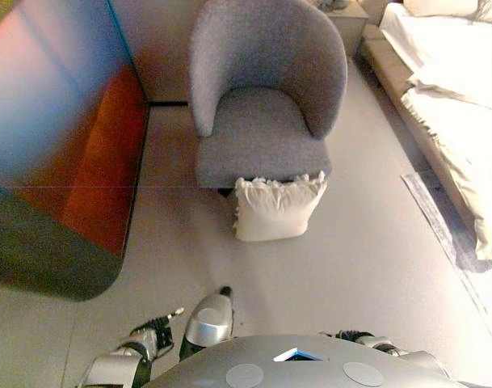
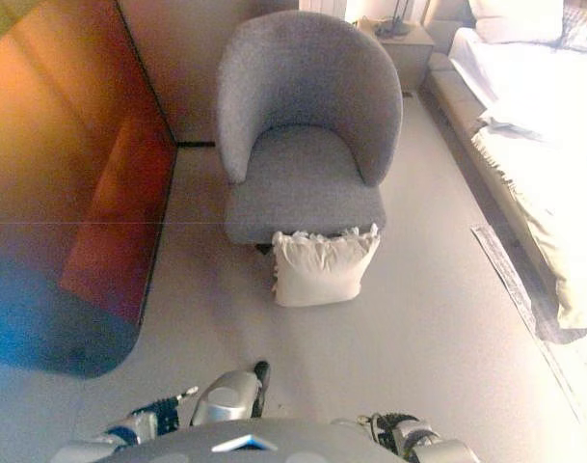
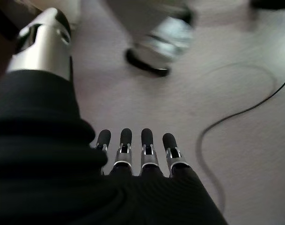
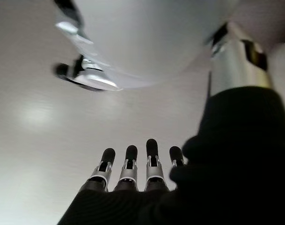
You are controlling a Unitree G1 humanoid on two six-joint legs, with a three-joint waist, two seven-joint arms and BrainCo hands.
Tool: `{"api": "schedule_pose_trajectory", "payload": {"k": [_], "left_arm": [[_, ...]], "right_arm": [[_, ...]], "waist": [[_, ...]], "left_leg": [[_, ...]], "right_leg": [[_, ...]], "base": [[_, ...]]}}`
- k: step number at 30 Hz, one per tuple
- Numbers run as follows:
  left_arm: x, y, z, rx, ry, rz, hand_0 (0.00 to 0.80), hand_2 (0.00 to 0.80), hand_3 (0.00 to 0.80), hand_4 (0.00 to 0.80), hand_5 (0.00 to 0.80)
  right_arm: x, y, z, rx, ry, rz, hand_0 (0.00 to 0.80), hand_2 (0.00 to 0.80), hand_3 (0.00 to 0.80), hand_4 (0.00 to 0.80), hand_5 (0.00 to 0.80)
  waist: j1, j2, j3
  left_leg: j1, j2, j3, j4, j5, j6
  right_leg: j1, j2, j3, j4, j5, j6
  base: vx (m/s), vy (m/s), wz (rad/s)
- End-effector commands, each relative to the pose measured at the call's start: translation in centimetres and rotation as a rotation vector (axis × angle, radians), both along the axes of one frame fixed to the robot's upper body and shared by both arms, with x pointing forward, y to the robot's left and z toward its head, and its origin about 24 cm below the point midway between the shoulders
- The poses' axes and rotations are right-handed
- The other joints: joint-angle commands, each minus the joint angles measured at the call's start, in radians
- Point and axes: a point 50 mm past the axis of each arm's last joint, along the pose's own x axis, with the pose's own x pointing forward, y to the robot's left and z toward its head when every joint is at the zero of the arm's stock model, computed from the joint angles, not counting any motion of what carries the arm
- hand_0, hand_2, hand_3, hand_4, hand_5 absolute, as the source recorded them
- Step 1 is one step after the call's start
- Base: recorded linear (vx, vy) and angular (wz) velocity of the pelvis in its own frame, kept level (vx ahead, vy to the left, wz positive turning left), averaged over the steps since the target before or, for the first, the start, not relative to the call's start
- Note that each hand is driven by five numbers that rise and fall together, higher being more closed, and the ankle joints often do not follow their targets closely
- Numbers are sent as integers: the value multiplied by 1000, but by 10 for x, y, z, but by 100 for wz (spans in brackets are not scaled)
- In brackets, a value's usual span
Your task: Pick up the cushion and take it to the sofa
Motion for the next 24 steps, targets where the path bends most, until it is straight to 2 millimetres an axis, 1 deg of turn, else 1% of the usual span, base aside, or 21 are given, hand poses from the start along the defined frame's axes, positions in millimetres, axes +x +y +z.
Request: {"api": "schedule_pose_trajectory", "payload": {"k": [1,3,4,5,6,8,10,12,13,16,18,20,22,23,24], "left_arm": [[3,3,2,8,23,4,0,0,0,0,0],[7,-2,1,-2,28,4,0,0,0,0,0],[7,-4,1,-5,36,8,0,0,0,0,0],[6,-5,0,-9,41,12,0,0,0,0,0],[6,-6,0,-15,44,15,0,0,0,0,0],[4,-10,-2,-23,43,23,0,0,0,0,0],[0,-13,-3,-22,48,31,0,0,0,0,0],[-8,-13,-5,-15,54,42,0,0,0,0,0],[-13,-14,-6,-9,63,55,0,0,0,0,0],[-24,-16,-7,12,93,84,0,0,0,0,0],[-30,-15,-7,19,110,95,0,0,0,0,0],[-34,-13,-7,29,124,109,0,0,0,0,0],[-36,-12,-7,38,141,114,0,0,0,0,0],[-37,-10,-6,43,149,119,0,0,0,0,0],[-39,-8,-6,48,157,123,0,0,0,0,0]], "right_arm": [[12,-25,8,-75,-81,-65,0,0,0,0,0],[16,-25,9,-80,-103,-64,0,0,0,0,0],[18,-25,10,-82,-115,-54,0,0,0,0,0],[19,-25,10,-82,-125,-53,0,0,0,0,0],[20,-25,10,-82,-140,-63,0,0,0,0,0],[22,-27,11,-77,-160,-75,0,0,0,0,0],[21,-29,12,-77,-166,-65,0,0,0,0,0],[16,-30,11,-75,-164,-63,0,0,0,0,0],[12,-32,11,-74,-157,-59,0,0,0,0,0],[2,-32,9,-69,-132,-48,0,0,0,0,0],[-2,-32,8,-73,-116,-10,0,0,0,0,0],[-3,-33,8,-86,-98,48,0,0,0,0,0],[-1,-34,9,-103,-88,89,0,0,0,0,0],[1,-35,9,-124,-81,113,0,0,0,0,0],[3,-36,10,-125,-74,120,0,0,0,0,0]], "waist": [[-19,24,13],[-48,35,28],[-65,39,37],[-79,35,46],[-93,32,53],[-118,15,68],[-141,4,72],[-158,-1,68],[-166,-1,63],[-179,0,48],[-185,-3,40],[-189,-7,38],[-187,-9,36],[-185,-11,36],[-183,-10,35]], "left_leg": [[-97,0,21,23,-19,29],[-23,-1,19,-3,-39,24],[22,-4,13,-19,-53,20],[55,-11,8,-29,-67,17],[83,-18,3,-38,-83,16],[130,-45,-22,-40,-127,14],[180,-60,-57,-31,-178,12],[233,-62,-93,-13,-234,7],[257,-59,-110,-4,-259,6],[306,-45,-144,22,-314,-3],[326,-33,-170,46,-350,-12],[350,-11,-194,70,-394,-24],[362,12,-206,84,-412,-37],[359,30,-211,103,-407,-48],[355,45,-210,120,-399,-56]], "right_leg": [[29,67,-146,-222,43,-53],[-62,86,-209,-285,8,-70],[-121,90,-243,-330,18,-76],[-155,85,-265,-370,39,-75],[-184,81,-276,-414,60,-73],[-223,66,-284,-529,130,-56],[-254,45,-288,-624,196,-39],[-270,26,-297,-705,239,-27],[-272,14,-288,-734,254,-24],[-271,-26,-261,-744,274,-22],[-276,-51,-226,-734,285,-21],[-297,-75,-196,-694,298,-18],[-302,-77,-183,-656,291,-12],[-311,-71,-173,-626,283,-9],[-316,-57,-174,-588,260,-14]], "base": [[372,75,-5],[353,35,-10],[325,-7,2],[314,-32,6],[342,-69,10],[388,-94,9],[428,-112,17],[496,-158,39],[540,-199,55],[500,-226,36],[552,-310,17],[534,-343,12],[477,-353,12],[499,-386,21],[558,-429,35]]}}
